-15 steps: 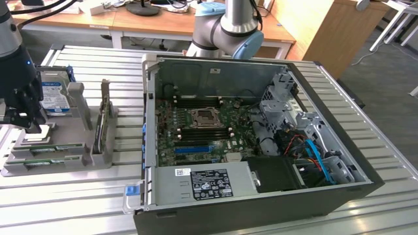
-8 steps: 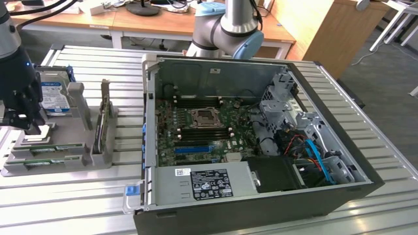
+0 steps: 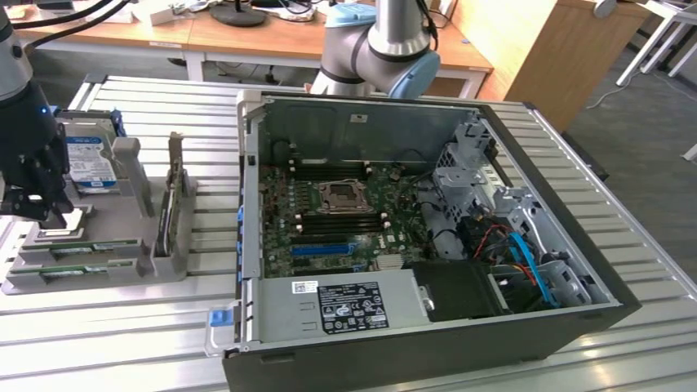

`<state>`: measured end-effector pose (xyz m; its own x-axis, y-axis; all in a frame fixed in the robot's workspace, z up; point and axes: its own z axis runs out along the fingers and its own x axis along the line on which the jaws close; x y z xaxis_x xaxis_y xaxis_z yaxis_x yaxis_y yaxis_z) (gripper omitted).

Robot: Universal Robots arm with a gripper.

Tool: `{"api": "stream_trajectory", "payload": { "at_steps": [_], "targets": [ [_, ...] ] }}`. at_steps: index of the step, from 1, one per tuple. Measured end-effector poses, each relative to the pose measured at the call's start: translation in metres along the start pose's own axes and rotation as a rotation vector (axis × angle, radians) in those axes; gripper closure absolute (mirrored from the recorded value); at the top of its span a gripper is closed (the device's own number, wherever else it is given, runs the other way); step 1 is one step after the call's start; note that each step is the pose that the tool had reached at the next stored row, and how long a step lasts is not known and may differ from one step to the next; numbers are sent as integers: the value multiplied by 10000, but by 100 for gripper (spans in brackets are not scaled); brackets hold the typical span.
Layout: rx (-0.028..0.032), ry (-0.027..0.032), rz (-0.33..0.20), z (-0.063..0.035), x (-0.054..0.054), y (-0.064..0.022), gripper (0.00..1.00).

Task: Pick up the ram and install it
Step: 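Pick up the ram and move it above insertion slot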

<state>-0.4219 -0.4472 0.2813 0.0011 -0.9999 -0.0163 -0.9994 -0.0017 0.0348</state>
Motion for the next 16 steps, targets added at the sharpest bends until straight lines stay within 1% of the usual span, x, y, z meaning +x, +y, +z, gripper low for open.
{"api": "stream_trajectory", "payload": {
  "at_steps": [3,8,16],
  "targets": [
    [1,-1,0,8,0,0,70],
    [0,1,0,56,1,-2,70],
    [0,0,0,192,3,-7,70]
  ]
}}
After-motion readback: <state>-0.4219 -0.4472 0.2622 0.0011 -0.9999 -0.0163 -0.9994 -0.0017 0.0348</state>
